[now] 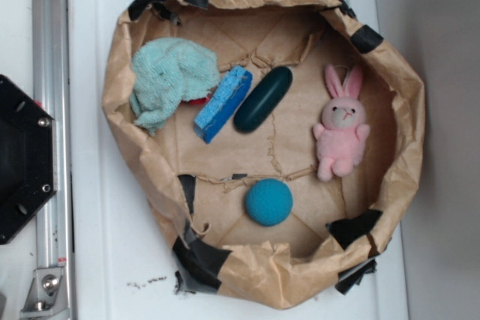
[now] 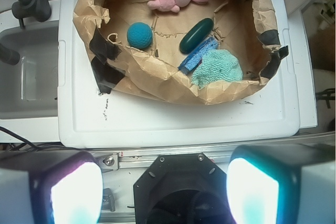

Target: Grab the plastic pickle.

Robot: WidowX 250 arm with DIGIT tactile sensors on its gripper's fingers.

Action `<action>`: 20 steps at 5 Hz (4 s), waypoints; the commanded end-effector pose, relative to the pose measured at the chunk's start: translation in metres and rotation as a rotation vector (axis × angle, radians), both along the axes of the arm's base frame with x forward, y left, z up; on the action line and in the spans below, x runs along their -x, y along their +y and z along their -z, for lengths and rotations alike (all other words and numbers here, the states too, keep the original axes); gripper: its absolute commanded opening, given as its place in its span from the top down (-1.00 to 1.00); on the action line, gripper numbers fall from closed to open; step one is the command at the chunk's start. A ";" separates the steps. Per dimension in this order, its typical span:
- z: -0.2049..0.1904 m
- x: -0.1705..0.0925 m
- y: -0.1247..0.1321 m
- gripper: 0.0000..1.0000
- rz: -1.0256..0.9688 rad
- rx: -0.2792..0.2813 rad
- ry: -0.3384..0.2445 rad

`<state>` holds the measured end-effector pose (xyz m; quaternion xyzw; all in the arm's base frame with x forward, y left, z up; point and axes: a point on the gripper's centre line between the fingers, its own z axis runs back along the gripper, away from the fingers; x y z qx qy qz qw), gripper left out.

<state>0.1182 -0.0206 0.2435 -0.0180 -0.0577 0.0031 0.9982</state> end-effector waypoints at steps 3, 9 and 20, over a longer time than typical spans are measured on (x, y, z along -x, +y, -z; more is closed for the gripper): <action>0.000 0.000 0.000 -1.00 0.000 0.000 0.000; 0.108 -0.091 0.068 -1.00 -0.433 0.344 -0.091; 0.120 -0.174 0.030 1.00 -0.079 0.093 -0.064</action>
